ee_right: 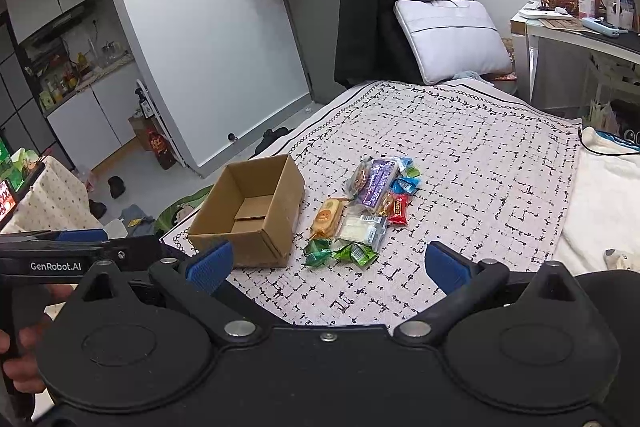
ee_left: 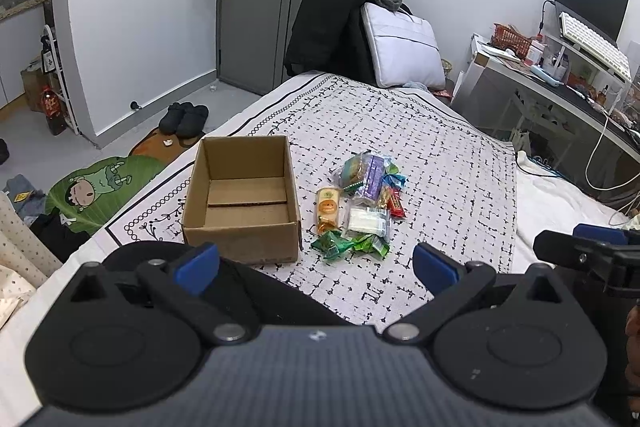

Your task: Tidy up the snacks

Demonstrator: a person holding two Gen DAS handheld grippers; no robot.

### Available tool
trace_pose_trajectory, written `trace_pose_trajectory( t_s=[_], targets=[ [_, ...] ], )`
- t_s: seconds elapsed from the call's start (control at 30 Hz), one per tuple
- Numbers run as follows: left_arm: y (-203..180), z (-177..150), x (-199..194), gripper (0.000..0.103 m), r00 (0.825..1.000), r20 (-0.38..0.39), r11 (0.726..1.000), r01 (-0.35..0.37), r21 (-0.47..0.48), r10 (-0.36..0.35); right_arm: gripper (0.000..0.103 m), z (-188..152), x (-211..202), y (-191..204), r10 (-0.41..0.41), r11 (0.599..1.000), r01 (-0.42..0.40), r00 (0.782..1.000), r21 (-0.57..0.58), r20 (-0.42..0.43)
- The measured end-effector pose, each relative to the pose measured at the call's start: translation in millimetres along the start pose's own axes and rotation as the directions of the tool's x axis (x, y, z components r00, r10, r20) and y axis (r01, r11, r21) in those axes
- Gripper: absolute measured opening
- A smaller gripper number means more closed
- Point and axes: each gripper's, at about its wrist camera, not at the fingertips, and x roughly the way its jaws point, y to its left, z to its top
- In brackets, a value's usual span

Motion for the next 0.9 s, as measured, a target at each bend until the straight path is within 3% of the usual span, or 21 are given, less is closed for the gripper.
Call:
trace_pose_trajectory(
  t_s=[0.9],
  targets=[
    [0.2, -0.2, -0.3, 0.103, 1.0, 0.0, 1.0, 0.003, -0.001, -0.003, 0.103, 1.3, 3.9, 1.9, -0.005, 1.0, 0.005, 1.0, -0.006, -0.01]
  ],
)
